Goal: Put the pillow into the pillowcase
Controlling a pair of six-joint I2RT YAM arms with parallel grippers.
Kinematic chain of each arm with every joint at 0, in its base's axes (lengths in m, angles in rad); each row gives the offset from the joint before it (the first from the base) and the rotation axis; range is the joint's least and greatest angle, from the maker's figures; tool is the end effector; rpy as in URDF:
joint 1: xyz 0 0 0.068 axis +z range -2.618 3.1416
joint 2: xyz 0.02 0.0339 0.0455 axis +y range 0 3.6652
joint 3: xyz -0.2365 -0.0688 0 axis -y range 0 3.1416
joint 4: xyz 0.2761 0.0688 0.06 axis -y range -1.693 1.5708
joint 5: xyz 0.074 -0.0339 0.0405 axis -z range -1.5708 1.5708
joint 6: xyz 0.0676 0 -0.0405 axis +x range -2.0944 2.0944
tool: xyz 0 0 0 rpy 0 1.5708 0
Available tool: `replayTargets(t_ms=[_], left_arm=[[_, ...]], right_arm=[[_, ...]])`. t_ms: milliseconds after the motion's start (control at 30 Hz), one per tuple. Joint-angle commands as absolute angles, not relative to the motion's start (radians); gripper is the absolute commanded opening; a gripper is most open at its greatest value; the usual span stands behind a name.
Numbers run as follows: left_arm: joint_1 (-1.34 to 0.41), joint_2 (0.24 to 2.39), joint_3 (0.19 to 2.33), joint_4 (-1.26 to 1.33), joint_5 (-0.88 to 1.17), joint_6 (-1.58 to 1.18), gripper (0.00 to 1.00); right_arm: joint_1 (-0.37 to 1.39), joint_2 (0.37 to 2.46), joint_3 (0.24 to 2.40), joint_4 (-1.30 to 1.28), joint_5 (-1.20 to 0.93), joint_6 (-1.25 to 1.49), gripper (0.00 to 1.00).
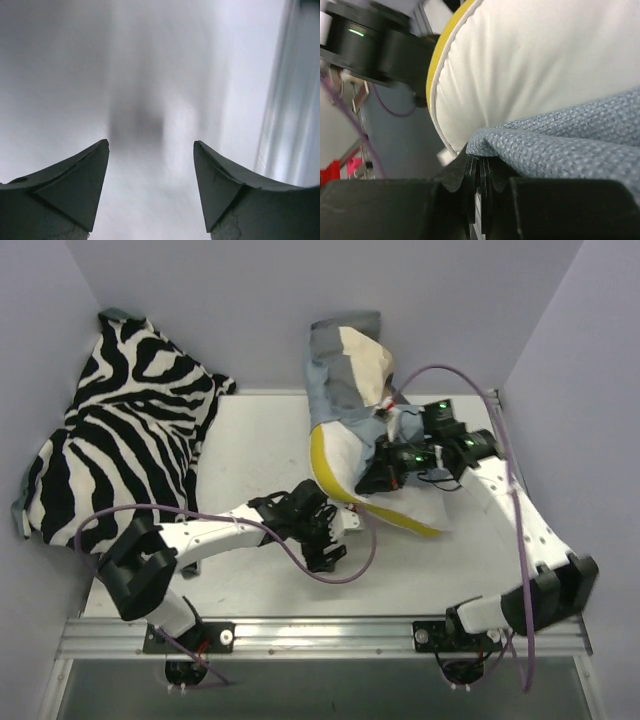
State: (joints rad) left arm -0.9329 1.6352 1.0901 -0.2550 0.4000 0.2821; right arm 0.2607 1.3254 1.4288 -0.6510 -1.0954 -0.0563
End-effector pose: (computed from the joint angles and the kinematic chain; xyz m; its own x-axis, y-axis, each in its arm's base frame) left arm 0.2155 -0.3349 0.1599 -0.1594 0.6456 -0.7469 0.9848 0.1571 -0.0744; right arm 0.2942 0.1407 0.3765 -0.4543 -0.1479 -0.8785 -0.8784 0.2386 0.4141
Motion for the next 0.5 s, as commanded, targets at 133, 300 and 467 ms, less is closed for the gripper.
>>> replayTargets(t_ms=[133,300,467], left_arm=[[-0.979,1.044,0.963,-0.620,0.603,0.414,0.87],[-0.869,0.983,1.084,-0.647,0.396,0.307,0.93],[-0.596,1.179,1.172,-0.548,0.400,0.241,0.91]], right_arm=[[0.503,1.635,1.238,-0.675,-0.881,-0.204,0.00],[0.454,1.677,1.212,-0.822,-0.818,-0.403,0.00],[0.425,1.490,1.042,-0.977,-0.530,-0.745,0.00]])
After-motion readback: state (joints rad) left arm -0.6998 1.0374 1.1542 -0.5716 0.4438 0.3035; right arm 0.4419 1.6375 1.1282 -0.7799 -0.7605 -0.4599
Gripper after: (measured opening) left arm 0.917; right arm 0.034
